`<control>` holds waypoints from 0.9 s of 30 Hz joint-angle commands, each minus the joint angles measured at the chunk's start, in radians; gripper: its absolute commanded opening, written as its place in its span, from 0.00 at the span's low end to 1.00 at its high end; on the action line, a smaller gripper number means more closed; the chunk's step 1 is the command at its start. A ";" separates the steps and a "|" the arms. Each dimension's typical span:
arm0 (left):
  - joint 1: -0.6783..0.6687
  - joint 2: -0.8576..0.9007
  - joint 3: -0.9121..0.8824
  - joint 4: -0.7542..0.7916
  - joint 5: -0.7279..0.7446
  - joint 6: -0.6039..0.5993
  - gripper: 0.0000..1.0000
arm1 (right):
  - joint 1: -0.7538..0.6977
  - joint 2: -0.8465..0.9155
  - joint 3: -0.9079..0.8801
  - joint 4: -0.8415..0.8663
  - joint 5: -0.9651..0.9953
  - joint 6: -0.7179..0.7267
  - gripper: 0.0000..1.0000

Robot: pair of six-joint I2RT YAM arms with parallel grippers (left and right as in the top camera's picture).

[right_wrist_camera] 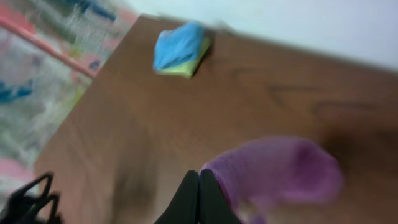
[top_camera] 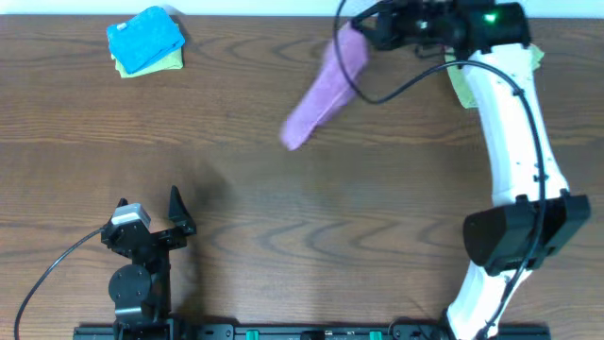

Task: Fold the cloth
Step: 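Lift the purple cloth with the right gripper and drag it to table center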

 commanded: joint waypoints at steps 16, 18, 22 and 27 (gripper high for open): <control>0.003 -0.006 -0.035 -0.023 -0.003 0.018 0.96 | 0.222 -0.105 0.089 -0.123 0.257 -0.085 0.02; 0.003 -0.006 -0.035 -0.023 -0.003 0.018 0.95 | 0.272 -0.105 0.088 -0.110 0.262 -0.085 0.02; 0.003 -0.006 -0.035 -0.023 -0.003 0.018 0.95 | 0.385 -0.105 0.089 -0.085 0.264 -0.066 0.02; 0.003 -0.006 -0.035 -0.023 -0.003 0.018 0.95 | 0.502 -0.105 0.089 -0.074 0.266 -0.059 0.02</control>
